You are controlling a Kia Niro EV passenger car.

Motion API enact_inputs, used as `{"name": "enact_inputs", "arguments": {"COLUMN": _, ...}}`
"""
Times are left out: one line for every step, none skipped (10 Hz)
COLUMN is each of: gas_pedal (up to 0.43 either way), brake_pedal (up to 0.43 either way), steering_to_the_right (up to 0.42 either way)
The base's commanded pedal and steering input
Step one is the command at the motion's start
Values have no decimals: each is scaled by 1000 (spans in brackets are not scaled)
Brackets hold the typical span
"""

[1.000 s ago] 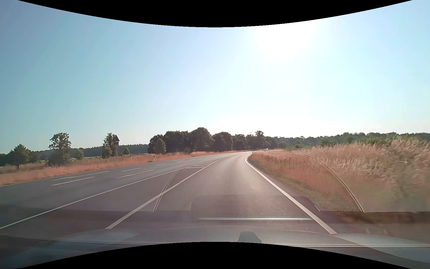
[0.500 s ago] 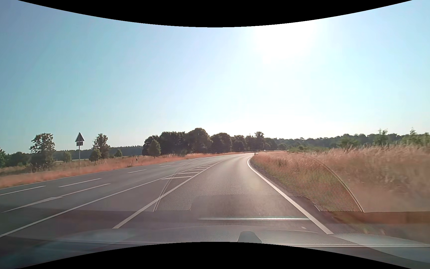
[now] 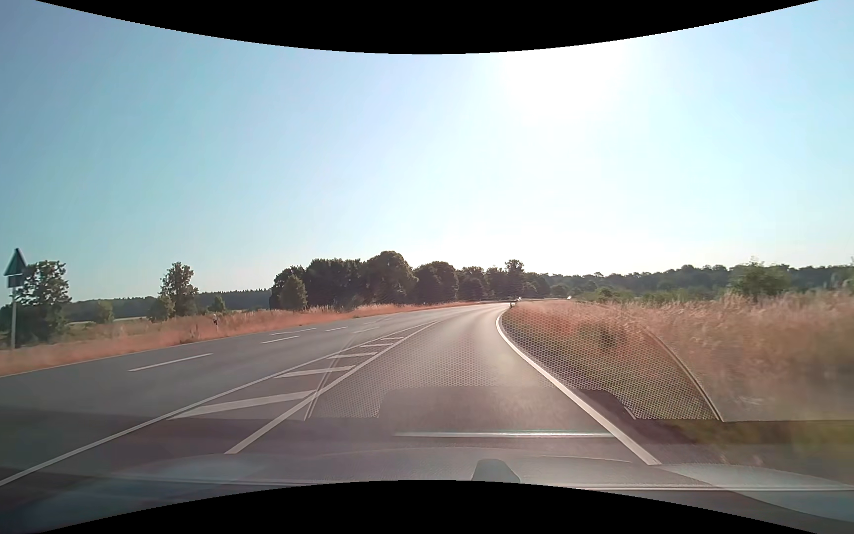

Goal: Follow the waypoints while adhering to traffic rules and regulations

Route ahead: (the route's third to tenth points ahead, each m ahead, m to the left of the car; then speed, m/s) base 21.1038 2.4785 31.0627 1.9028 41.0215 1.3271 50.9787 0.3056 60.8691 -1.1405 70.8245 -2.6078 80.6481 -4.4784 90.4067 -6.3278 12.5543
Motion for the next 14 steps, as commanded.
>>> {"name": "enact_inputs", "arguments": {"gas_pedal": 220, "brake_pedal": 0, "steering_to_the_right": 0}}
{"name": "enact_inputs", "arguments": {"gas_pedal": 220, "brake_pedal": 0, "steering_to_the_right": 0}}
{"name": "enact_inputs", "arguments": {"gas_pedal": 220, "brake_pedal": 0, "steering_to_the_right": 0}}
{"name": "enact_inputs", "arguments": {"gas_pedal": 220, "brake_pedal": 0, "steering_to_the_right": 0}}
{"name": "enact_inputs", "arguments": {"gas_pedal": 220, "brake_pedal": 0, "steering_to_the_right": 0}}
{"name": "enact_inputs", "arguments": {"gas_pedal": 220, "brake_pedal": 0, "steering_to_the_right": 0}}
{"name": "enact_inputs", "arguments": {"gas_pedal": 220, "brake_pedal": 0, "steering_to_the_right": 0}}
{"name": "enact_inputs", "arguments": {"gas_pedal": 220, "brake_pedal": 0, "steering_to_the_right": 0}}
{"name": "enact_inputs", "arguments": {"gas_pedal": 220, "brake_pedal": 0, "steering_to_the_right": 0}}
{"name": "enact_inputs", "arguments": {"gas_pedal": 220, "brake_pedal": 0, "steering_to_the_right": 0}}
{"name": "enact_inputs", "arguments": {"gas_pedal": 220, "brake_pedal": 0, "steering_to_the_right": 3}}
{"name": "enact_inputs", "arguments": {"gas_pedal": 220, "brake_pedal": 0, "steering_to_the_right": 6}}
{"name": "enact_inputs", "arguments": {"gas_pedal": 220, "brake_pedal": 0, "steering_to_the_right": 10}}
{"name": "enact_inputs", "arguments": {"gas_pedal": 220, "brake_pedal": 0, "steering_to_the_right": 12}}
